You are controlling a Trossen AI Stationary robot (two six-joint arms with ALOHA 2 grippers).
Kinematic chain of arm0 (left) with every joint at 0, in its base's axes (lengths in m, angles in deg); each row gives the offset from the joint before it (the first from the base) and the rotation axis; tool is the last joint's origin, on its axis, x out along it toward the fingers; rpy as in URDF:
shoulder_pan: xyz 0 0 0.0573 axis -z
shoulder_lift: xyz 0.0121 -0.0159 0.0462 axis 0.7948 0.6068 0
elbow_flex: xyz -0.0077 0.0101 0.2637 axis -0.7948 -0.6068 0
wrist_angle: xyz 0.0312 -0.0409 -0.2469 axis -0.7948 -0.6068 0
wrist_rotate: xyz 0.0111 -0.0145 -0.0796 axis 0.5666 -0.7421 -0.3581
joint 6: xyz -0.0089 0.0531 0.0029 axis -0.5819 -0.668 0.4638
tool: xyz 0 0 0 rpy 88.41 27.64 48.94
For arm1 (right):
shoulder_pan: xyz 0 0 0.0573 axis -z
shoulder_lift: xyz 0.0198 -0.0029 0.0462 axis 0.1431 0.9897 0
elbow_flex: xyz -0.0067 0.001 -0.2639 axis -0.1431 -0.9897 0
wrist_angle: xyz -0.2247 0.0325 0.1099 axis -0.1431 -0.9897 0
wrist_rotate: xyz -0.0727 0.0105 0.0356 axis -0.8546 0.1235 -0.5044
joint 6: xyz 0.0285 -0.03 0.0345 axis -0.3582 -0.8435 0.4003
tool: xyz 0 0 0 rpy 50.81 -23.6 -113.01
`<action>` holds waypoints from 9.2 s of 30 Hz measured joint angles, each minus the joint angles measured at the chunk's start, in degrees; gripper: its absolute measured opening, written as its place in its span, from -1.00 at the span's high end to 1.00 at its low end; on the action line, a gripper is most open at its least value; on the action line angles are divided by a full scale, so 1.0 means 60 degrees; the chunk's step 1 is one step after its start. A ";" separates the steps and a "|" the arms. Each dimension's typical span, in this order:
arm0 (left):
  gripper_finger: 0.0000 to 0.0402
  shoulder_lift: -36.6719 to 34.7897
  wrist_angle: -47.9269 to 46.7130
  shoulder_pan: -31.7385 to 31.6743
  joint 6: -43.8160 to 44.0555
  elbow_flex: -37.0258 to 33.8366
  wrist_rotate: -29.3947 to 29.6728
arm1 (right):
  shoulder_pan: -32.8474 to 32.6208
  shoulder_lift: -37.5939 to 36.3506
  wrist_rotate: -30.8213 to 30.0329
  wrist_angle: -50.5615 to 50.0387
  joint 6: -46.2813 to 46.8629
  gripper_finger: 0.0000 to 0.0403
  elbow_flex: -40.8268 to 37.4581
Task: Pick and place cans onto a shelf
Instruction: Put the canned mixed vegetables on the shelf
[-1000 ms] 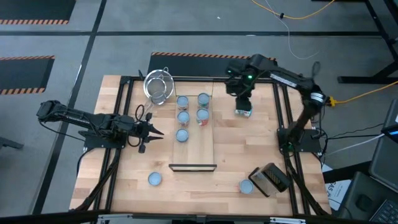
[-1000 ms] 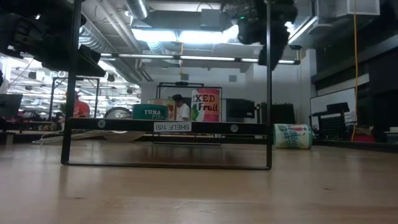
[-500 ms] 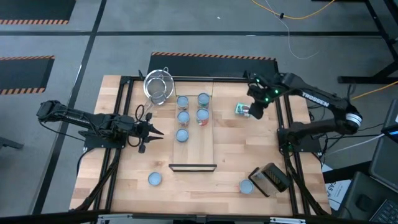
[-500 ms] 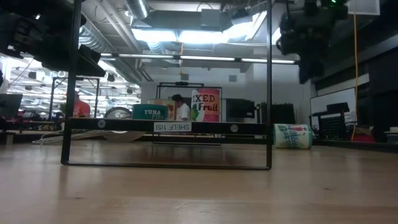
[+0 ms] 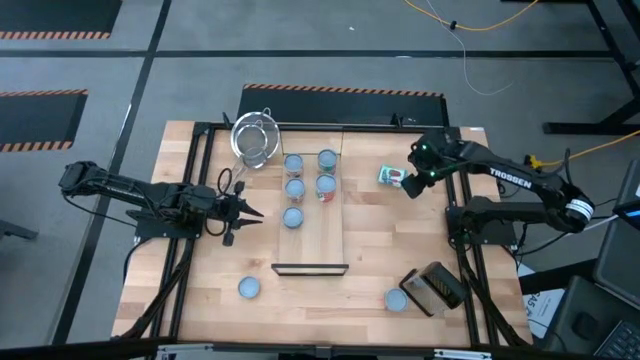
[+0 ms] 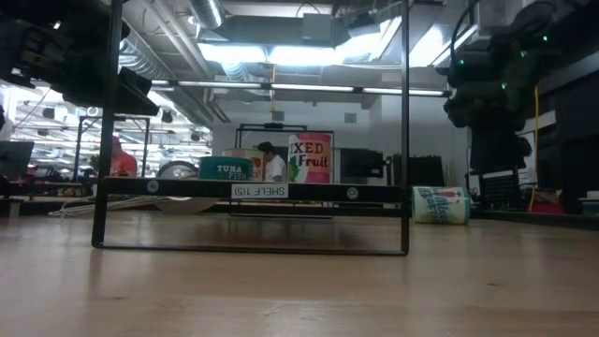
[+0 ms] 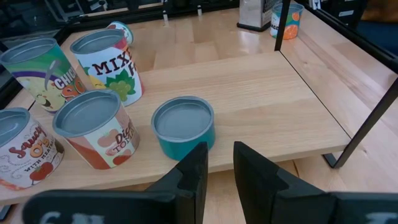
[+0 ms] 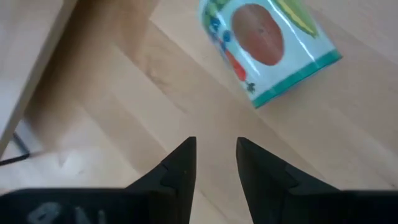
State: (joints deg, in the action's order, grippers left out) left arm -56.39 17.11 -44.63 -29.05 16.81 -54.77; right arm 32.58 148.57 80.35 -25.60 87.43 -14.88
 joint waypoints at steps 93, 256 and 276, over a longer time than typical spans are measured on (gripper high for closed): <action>0.65 0.0000 0.0002 0.0003 0.0000 0.0000 0.0002 | 0.0180 0.0011 -0.1314 0.6240 -0.0804 0.90 -0.2970; 0.65 0.0000 -0.0003 0.0000 0.0003 0.0000 0.0002 | -0.4623 0.2131 -0.2201 -0.2959 -0.0513 0.60 0.2520; 0.65 0.0000 -0.0002 0.0002 0.0004 0.0001 0.0002 | -0.4623 0.2116 -0.2305 -0.2463 -0.0594 0.60 0.2071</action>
State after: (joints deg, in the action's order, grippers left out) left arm -56.39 17.10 -44.62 -29.02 16.81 -54.76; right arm 4.83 161.27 66.52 -40.38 83.86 -2.45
